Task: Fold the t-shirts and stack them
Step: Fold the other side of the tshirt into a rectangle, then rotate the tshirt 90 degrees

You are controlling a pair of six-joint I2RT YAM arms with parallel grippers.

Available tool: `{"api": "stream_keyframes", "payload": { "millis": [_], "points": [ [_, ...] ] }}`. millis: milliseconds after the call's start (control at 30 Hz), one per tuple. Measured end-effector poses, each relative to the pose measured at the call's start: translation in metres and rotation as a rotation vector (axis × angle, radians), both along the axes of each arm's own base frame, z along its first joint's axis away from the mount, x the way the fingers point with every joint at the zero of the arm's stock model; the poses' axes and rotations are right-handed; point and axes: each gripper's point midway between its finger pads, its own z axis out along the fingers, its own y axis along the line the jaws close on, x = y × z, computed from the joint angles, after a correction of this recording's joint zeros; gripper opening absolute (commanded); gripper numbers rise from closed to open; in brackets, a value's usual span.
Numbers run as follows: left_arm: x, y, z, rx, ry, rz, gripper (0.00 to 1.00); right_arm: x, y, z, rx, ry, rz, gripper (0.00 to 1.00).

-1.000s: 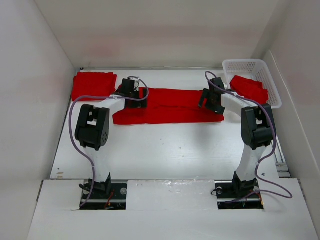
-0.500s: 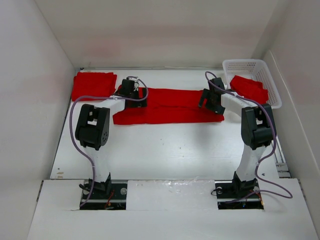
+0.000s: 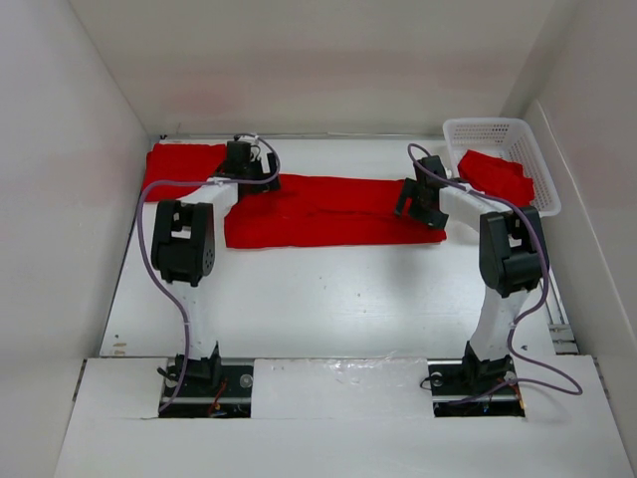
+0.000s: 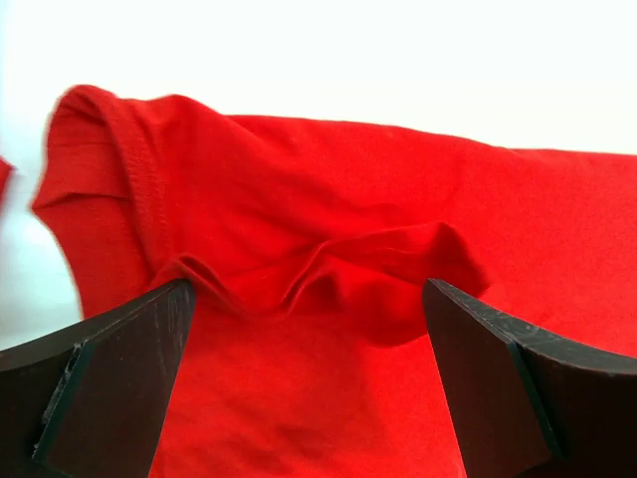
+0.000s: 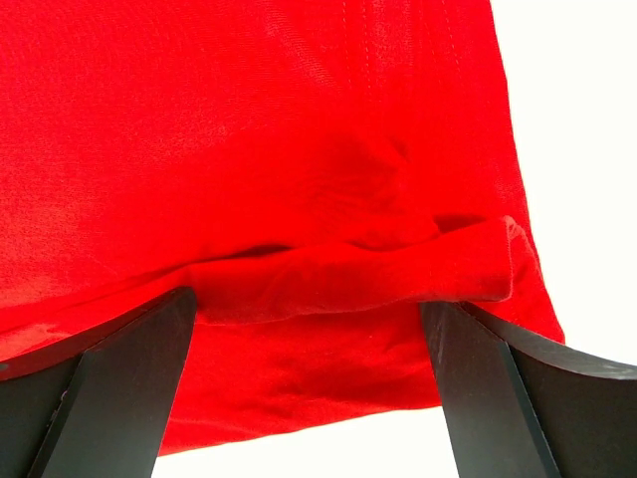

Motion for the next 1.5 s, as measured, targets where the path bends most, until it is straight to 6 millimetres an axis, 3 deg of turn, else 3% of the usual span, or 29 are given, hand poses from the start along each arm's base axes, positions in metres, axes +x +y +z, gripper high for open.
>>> {"api": "stream_keyframes", "payload": {
  "millis": [533,700,900,1067,1200,1300,1500],
  "points": [
    [0.017,0.0,0.028,0.011,-0.05,-0.005,1.0,0.001,-0.001,0.001,-0.004,-0.003,-0.003,1.0],
    [-0.006,0.0,0.05,-0.001,-0.069,-0.002,1.0,0.014,-0.001,0.018,-0.007,-0.034,-0.01,1.0],
    [-0.041,-0.005,0.081,-0.002,-0.112,0.026,1.0,0.051,-0.012,0.042,-0.009,-0.09,-0.058,1.0],
    [-0.066,-0.004,0.082,-0.008,-0.101,0.042,1.0,0.049,-0.023,0.032,-0.02,-0.041,-0.083,1.0],
    [-0.071,0.0,0.085,-0.006,-0.099,0.066,1.0,0.043,-0.027,0.028,-0.033,-0.007,-0.088,1.0],
    [-0.071,0.001,0.087,-0.012,-0.101,0.071,1.0,0.042,-0.02,0.034,-0.05,-0.023,-0.074,1.0],
    [-0.079,0.0,0.084,-0.032,-0.09,0.072,1.0,0.044,0.012,0.058,-0.082,-0.077,0.009,1.0]
  ]
}}
